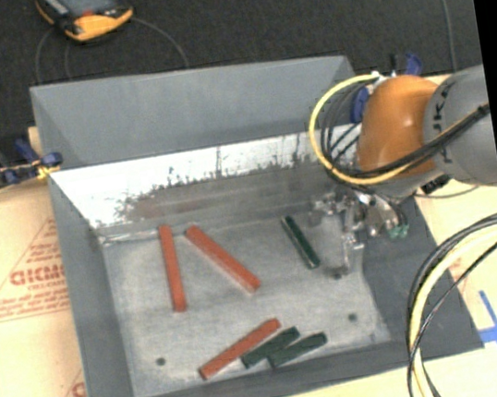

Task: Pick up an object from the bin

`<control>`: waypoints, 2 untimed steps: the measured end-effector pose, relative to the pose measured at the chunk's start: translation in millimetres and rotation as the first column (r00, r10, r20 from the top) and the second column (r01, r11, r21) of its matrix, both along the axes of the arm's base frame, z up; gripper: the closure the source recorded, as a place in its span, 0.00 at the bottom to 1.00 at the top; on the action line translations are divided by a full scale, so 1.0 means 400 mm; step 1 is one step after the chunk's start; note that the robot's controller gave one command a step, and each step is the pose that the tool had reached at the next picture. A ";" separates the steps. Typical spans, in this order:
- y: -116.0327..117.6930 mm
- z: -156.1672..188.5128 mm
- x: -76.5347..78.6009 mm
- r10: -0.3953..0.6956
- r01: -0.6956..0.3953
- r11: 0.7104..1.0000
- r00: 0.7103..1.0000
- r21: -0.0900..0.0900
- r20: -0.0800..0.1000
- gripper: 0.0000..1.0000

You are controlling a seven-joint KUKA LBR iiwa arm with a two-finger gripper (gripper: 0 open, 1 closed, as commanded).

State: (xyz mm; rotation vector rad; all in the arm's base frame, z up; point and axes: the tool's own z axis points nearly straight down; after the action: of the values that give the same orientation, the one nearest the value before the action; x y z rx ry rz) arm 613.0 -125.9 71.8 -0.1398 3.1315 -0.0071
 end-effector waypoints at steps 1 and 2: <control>0.000 0.000 0.000 0.000 0.000 1.000 1.000 0.000 0.000 0.00; 0.074 0.000 -0.023 -0.068 0.068 0.998 0.998 0.004 0.000 0.00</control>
Offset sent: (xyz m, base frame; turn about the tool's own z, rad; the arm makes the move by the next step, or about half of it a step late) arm -0.0178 0.0544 -0.0018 0.1169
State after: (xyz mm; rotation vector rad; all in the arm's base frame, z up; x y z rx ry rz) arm 603.9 -96.2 71.9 -0.0333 3.1346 -0.0007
